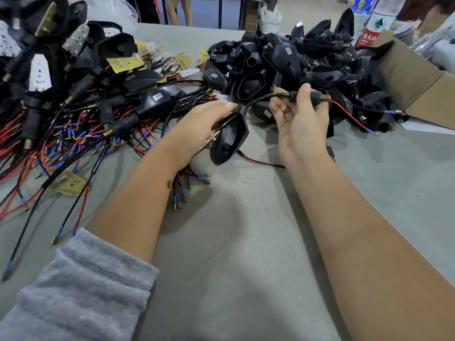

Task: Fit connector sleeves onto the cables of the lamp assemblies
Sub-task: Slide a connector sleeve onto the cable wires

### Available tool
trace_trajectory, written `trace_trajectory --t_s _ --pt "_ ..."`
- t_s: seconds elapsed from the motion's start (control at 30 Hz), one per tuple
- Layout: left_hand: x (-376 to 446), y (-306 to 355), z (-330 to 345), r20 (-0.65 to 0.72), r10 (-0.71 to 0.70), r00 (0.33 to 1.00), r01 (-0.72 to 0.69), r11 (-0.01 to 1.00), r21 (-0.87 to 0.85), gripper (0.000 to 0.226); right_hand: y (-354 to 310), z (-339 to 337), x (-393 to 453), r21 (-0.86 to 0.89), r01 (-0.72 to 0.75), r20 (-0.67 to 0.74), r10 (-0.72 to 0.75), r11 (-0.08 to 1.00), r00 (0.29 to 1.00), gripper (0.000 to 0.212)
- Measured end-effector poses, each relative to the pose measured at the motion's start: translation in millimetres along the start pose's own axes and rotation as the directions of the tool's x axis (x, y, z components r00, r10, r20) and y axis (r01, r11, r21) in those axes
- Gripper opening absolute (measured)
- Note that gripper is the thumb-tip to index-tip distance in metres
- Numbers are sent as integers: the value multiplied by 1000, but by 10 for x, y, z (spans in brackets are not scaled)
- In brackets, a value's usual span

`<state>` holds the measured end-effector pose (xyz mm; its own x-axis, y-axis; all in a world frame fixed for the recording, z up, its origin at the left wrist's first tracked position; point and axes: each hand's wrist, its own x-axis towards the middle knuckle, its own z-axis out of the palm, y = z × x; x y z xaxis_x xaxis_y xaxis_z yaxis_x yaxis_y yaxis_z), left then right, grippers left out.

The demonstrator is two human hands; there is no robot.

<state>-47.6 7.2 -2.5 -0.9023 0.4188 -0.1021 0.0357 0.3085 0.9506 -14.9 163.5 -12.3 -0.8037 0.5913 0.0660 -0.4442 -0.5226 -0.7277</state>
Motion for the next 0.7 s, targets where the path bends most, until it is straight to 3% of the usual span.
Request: trace_trajectory --t_s 0.13,0.2,0.37,0.53,0.7 --pt "-90 -128 -115 36 91 995 -86 989 -121 25 -18 -37 32 38 11 -85 -8 999 996 10" --pt "-51 -145 -106 25 131 991 -129 989 -73 19 -16 -49 43 50 5 -97 0 999 995 10" --pt "-56 -202 -96 -98 286 953 -278 957 84 35 -12 -58 48 29 -90 -82 92 996 992 16" --pt "-66 -167 -41 -135 325 936 -300 937 178 39 34 -19 -20 -221 -118 38 129 968 991 13" --pt "-69 -157 -12 -134 388 912 -338 895 290 41 106 57 -133 -463 -31 203 140 886 969 9"
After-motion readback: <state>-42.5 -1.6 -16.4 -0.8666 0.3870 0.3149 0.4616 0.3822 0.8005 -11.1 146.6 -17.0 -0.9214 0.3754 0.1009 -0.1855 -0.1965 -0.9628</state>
